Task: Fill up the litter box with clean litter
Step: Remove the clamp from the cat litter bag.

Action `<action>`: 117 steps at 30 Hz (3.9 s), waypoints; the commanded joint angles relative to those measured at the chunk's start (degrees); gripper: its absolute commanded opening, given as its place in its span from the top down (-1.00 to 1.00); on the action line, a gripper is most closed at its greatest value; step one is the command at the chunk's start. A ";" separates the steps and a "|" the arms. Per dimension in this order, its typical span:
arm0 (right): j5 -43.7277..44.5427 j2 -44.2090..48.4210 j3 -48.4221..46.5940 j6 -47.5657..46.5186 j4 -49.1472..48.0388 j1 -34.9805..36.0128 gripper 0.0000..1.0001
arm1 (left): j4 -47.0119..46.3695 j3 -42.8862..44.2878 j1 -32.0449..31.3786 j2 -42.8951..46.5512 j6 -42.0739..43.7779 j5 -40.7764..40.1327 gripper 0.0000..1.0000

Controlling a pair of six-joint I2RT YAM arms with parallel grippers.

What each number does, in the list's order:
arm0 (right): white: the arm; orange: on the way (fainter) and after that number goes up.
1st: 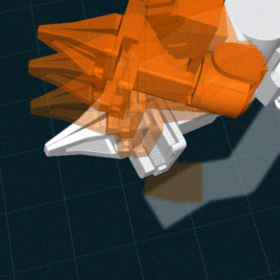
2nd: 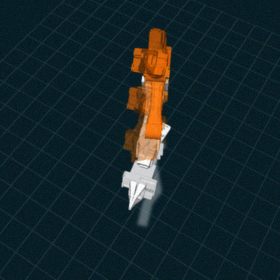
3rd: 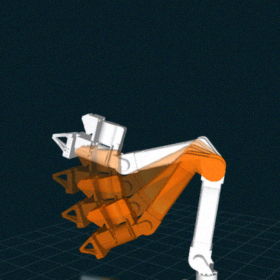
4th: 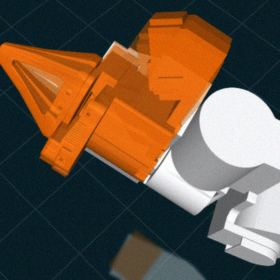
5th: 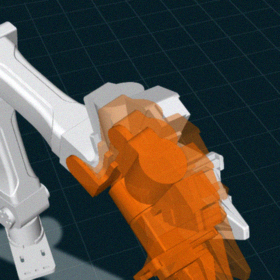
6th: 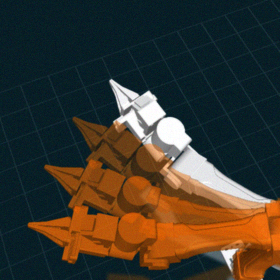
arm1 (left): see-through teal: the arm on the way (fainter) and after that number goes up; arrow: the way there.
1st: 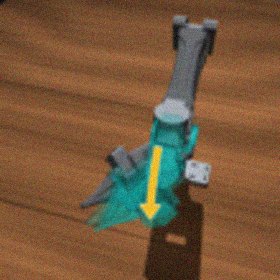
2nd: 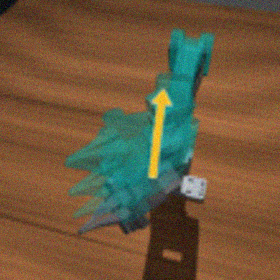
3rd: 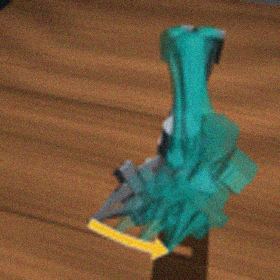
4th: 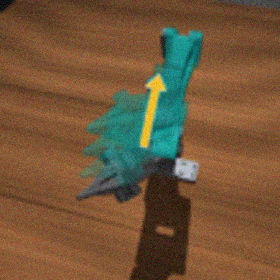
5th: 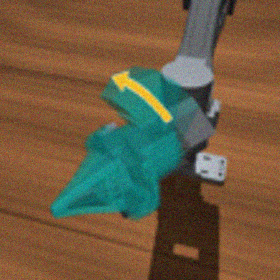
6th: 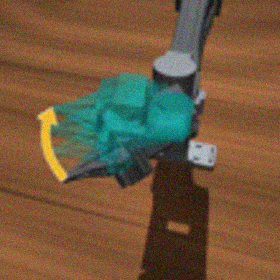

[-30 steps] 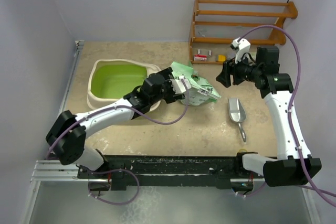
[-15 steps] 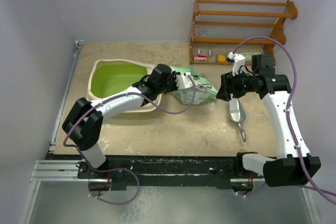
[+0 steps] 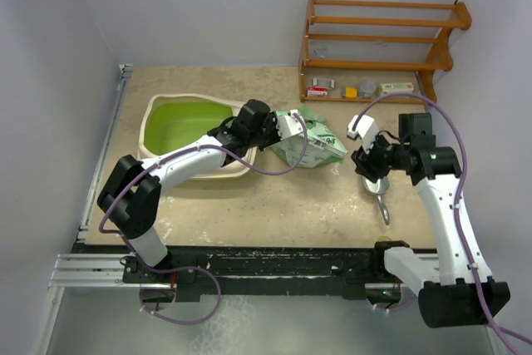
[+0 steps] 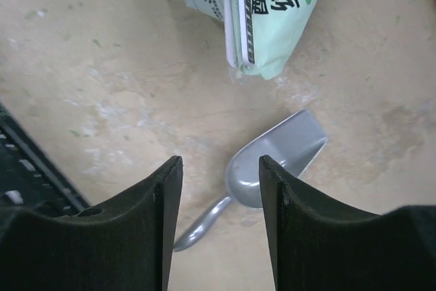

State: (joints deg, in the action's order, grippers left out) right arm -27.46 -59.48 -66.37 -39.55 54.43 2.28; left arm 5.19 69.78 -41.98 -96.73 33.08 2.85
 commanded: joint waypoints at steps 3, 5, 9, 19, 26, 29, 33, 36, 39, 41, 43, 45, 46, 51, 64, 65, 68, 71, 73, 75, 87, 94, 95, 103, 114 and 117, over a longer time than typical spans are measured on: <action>5.40 5.16 7.00 -16.82 -14.03 1.54 -0.06 | -0.74 5.49 0.52 1.23 -5.96 2.69 0.94; 4.67 3.78 5.45 -16.47 -13.93 1.62 -0.04 | -0.70 5.76 0.46 0.77 -6.28 2.22 0.94; 4.35 0.42 1.22 -15.94 -15.08 3.27 -0.02 | -1.24 5.73 0.52 -0.10 -7.42 1.85 0.94; 19.97 -7.66 -4.56 -12.02 -14.13 22.11 0.00 | -1.42 6.00 0.55 1.25 -8.39 2.18 0.94; 18.71 -4.98 -3.42 -5.57 -15.94 23.74 0.01 | -1.66 5.79 0.58 1.94 -9.30 2.39 0.94; 20.02 -4.76 -1.64 -5.59 -18.00 24.08 0.02 | -1.92 5.67 0.56 1.98 -9.44 2.36 0.94; 18.86 -5.13 -0.61 -4.78 -18.93 24.53 0.04 | -1.56 5.66 0.66 1.93 -9.68 2.55 0.94; 18.81 -4.48 1.85 -4.27 -20.81 24.96 0.09 | -1.08 5.93 0.65 1.39 -9.83 2.82 0.94; 17.68 -3.67 4.46 -3.24 -22.61 24.96 0.15 | -0.99 6.22 0.88 0.62 -10.41 3.04 0.94; 16.60 -3.30 5.07 -1.94 -23.62 25.01 0.17 | -1.05 6.40 1.23 0.18 -10.79 3.62 0.94; 16.35 -2.94 5.34 -1.33 -24.67 25.05 0.18 | -1.06 6.27 1.33 0.05 -11.00 3.84 0.94; 17.22 -3.13 5.49 -1.72 -25.86 25.05 0.16 | -1.18 6.16 1.43 -0.02 -11.19 4.07 0.94; 17.86 -3.24 5.59 -2.15 -26.39 25.05 0.15 | -1.15 6.29 1.41 -0.19 -11.20 4.16 0.94; 18.45 -4.02 6.47 -3.51 -28.04 25.68 0.10 | -1.19 6.41 1.52 -1.12 -11.80 4.56 0.94; 19.51 -7.03 6.61 -3.94 -32.20 26.80 0.08 | -0.69 7.08 2.54 -1.06 -12.84 6.09 0.94; 19.61 -7.17 6.53 -3.94 -32.32 26.81 0.08 | -0.62 7.05 2.56 -1.06 -12.86 6.19 0.94; 19.90 -7.29 6.49 -3.67 -32.95 26.89 0.08 | -0.64 7.06 2.52 -0.94 -12.91 6.34 0.94; 19.95 -7.46 6.49 -3.21 -33.63 26.90 0.12 | -0.54 7.25 2.67 -0.99 -12.93 6.54 0.94; 20.20 -7.65 6.68 -3.10 -34.38 26.87 0.13 | -0.49 7.35 2.61 -0.94 -13.06 6.78 0.94; 20.76 -7.87 6.77 -3.08 -35.41 26.89 0.15 | -0.42 7.39 2.65 -0.92 -13.10 6.91 0.94; 21.06 -9.51 7.24 -3.25 -37.39 27.31 0.19 | 0.14 7.72 2.65 -1.22 -12.91 7.29 0.94; 22.41 -9.83 6.67 -2.85 -38.21 27.34 0.79 | 0.26 7.70 2.61 -1.08 -12.95 7.43 0.94; 22.59 -9.78 6.61 -2.82 -38.18 27.32 0.87 | 0.26 7.67 2.61 -1.11 -12.95 7.40 0.94; 23.24 -8.14 6.14 -0.79 -36.99 27.33 1.00 | 0.27 7.74 2.67 -1.22 -13.24 7.21 0.94; 23.02 -6.91 5.78 2.39 -35.11 27.34 1.00 | 0.34 7.65 2.57 -0.88 -13.79 7.63 0.94; 23.84 -6.19 6.48 2.34 -36.09 27.34 1.00 | 0.32 7.44 2.67 -0.51 -13.75 7.54 0.94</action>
State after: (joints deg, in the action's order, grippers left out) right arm -6.37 -67.33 -58.92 -39.16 21.06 29.26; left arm 8.01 74.59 -39.03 -98.45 19.49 8.80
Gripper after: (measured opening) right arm 0.277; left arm 0.036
